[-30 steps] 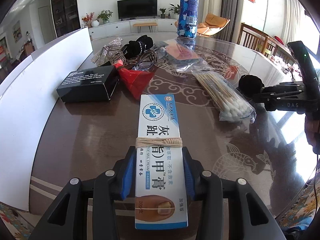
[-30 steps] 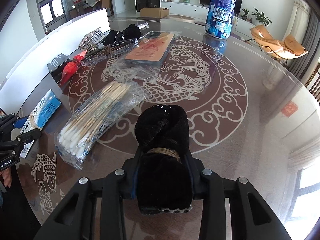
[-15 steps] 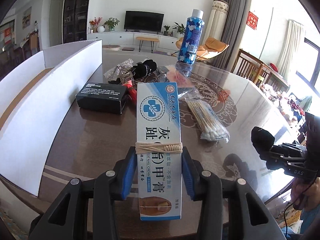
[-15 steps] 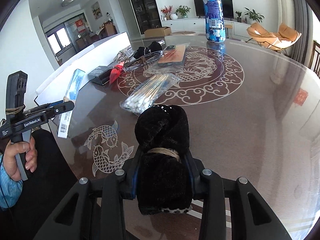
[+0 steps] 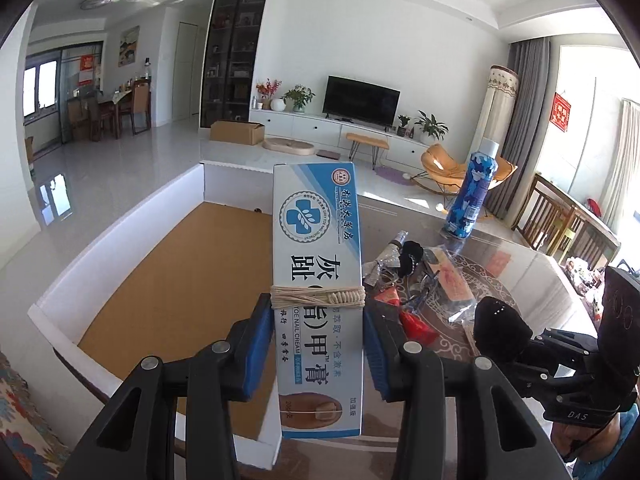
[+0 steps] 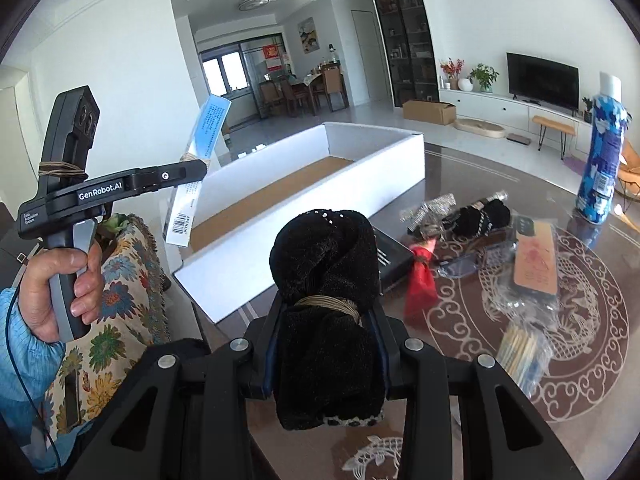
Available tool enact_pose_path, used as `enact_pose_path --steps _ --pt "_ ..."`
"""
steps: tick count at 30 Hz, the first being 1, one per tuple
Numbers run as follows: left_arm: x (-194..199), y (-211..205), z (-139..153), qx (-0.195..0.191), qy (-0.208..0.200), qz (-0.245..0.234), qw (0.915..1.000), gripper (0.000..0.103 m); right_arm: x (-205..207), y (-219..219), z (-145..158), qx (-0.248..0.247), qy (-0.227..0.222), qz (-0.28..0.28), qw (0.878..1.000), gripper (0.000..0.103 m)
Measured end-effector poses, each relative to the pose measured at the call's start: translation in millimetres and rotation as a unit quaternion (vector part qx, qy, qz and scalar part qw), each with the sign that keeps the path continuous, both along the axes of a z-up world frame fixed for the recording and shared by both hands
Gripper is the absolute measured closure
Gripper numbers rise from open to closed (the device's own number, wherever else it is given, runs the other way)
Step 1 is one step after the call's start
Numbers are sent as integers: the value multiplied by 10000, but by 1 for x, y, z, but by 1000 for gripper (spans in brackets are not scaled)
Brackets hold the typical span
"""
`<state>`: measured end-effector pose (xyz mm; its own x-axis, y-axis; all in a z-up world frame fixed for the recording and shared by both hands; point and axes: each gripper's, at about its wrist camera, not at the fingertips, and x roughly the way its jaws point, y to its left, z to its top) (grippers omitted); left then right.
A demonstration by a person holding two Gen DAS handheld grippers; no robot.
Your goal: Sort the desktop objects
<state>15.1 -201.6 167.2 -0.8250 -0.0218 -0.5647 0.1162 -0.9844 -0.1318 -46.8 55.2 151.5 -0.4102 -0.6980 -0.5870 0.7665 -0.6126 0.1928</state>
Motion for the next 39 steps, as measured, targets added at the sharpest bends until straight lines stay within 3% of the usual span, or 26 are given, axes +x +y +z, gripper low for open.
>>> enact_pose_path --steps 6,12,15,16,17,19,22,25,26,29,33,34,35,39 --pt "-23 -87 -15 113 -532 756 9956 60 -28 -134 27 -133 -13 658 9977 66" --pt "-48 -143 -61 398 -1201 1100 9859 60 -40 -239 -13 497 14 990 9938 66" --pt "-58 -154 -84 526 -1567 1289 9778 59 -39 -270 -39 919 83 1122 9894 50" --pt "-59 -156 -89 557 -1633 1333 9759 55 -38 -277 -46 1108 119 1149 9871 31" --pt "-57 -158 -94 591 -1645 1377 9749 44 -37 -282 -52 1235 190 1166 9853 23" --pt "-59 -162 -96 642 -1594 1488 9738 24 -30 -284 -56 1309 424 1171 9835 23" --pt "-45 -161 -95 676 -1426 1589 9746 20 -26 -267 -52 1138 554 1124 9856 21" --pt "-26 -151 -80 643 -1122 1593 9787 20 -25 -227 -37 609 631 821 9928 9" --pt "-19 -143 -74 609 -1006 1531 9812 20 -24 -210 -32 427 668 661 9947 2" --pt "-4 -100 -52 535 -664 1073 9906 20 -18 -147 -28 63 749 160 9970 0" --pt "1 -7 -29 403 -463 -112 9981 16 -7 -57 -43 375 914 -623 9932 0" --pt "1 20 -29 361 -484 -413 9973 7 -5 -36 -50 506 918 -788 9914 0" --pt "-1 46 -33 320 -545 -708 9955 0 -4 -11 -53 675 920 -982 9886 0" --pt "-27 139 -83 245 -1190 -1568 9801 0 -4 80 -78 1510 757 -1708 9707 0"
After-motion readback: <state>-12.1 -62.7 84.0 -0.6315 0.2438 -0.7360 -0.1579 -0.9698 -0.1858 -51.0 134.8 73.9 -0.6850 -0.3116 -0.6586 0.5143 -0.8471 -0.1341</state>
